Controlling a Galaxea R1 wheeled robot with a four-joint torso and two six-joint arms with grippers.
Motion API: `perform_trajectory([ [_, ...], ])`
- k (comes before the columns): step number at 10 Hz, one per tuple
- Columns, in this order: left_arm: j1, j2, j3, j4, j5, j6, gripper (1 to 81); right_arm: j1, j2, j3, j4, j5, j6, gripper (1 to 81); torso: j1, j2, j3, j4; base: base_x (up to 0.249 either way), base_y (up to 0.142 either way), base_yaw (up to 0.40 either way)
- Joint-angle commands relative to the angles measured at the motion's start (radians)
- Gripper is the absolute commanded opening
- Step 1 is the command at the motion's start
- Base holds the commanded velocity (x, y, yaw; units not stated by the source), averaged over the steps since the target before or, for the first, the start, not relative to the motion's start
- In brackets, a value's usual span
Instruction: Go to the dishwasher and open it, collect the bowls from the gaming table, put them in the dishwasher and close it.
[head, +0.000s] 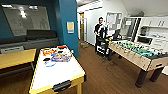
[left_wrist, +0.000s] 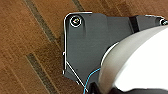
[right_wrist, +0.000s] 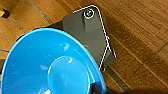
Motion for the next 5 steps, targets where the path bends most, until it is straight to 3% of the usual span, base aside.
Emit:
perform_trajectory([
  [1, -0.041, -0.006, -0.003, 0.012, 0.038, 0.007, 1.0, 0.034, -0.009, -0.027, -0.003, -0.054, 0.003, 1.0, 0.000, 0.000, 0.000, 0.000, 0.000, 0.000, -0.397],
  [5, -0.041, 0.008, -0.003, 0.012, 0.038, 0.010, 1.0, 0.034, 0.011, -0.050, -0.002, -0.054, 0.003, 1.0, 0.000, 0.000, 0.000, 0.000, 0.000, 0.000, -0.397],
])
